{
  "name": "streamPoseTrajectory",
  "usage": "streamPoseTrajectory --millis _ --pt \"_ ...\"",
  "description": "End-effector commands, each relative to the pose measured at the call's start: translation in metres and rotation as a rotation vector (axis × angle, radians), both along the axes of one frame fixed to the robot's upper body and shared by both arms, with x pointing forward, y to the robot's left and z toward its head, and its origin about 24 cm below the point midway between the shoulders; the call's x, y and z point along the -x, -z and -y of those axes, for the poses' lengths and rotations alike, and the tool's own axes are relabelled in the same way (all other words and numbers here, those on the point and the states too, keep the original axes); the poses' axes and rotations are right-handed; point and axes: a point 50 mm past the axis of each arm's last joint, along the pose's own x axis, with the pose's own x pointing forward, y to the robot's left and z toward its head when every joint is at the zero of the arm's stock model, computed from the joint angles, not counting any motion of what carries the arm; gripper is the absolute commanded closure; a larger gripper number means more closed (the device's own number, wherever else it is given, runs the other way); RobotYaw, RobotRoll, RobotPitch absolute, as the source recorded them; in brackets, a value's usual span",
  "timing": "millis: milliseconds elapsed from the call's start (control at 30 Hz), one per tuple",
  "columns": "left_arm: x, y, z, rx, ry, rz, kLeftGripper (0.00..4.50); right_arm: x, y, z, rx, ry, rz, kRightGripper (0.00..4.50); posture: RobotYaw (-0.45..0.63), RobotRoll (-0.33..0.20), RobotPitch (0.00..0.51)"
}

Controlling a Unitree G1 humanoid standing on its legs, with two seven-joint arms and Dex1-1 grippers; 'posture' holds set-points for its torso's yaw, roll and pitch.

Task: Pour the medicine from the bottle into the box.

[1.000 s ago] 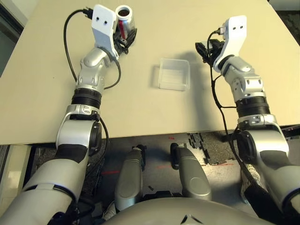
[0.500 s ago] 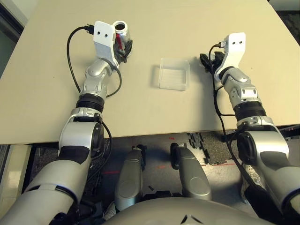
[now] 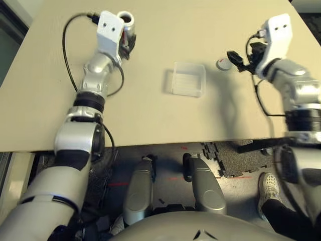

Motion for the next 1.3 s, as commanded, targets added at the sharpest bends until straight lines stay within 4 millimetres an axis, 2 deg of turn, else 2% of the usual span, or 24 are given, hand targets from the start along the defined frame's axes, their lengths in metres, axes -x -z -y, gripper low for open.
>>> streamPoseTrajectory --millis 33,133,267,500,967,1233,1267,1300 --pt "0.007 -0.017 0.037 -0.366 0.157 0.154 2.04 0.022 0.003 -0.021 0.032 -0.188 -0.130 0.00 0.03 0.000 0.203" --pt "0.013 -0.028 0.062 -0.572 0.258 0.264 2.04 0.030 0.012 -0.034 0.031 -0.267 -0.193 0.00 0.03 0.000 0.199" --pt "0.020 -0.017 0.089 -0.852 0.380 0.359 2.04 0.031 0.032 -0.054 0.020 -0.322 -0.232 0.00 0.02 0.000 0.195" --pt "0.021 0.008 0.098 -1.077 0.457 0.423 2.04 0.026 0.039 -0.074 -0.016 -0.358 -0.223 0.00 0.01 0.000 0.194" --pt "0.020 0.021 0.105 -1.213 0.489 0.505 2.04 0.024 0.037 -0.082 -0.035 -0.380 -0.208 0.00 0.02 0.000 0.198" --pt "0.016 0.021 0.101 -1.066 0.421 0.411 2.04 0.024 0.039 -0.084 -0.046 -0.380 -0.206 0.00 0.02 0.000 0.200" --pt "0.016 0.021 0.099 -1.031 0.412 0.388 2.04 0.024 0.039 -0.084 -0.048 -0.379 -0.205 0.00 0.02 0.000 0.200" --pt "0.013 0.020 0.097 -0.909 0.371 0.306 2.04 0.024 0.039 -0.085 -0.053 -0.379 -0.203 0.00 0.01 0.000 0.199"
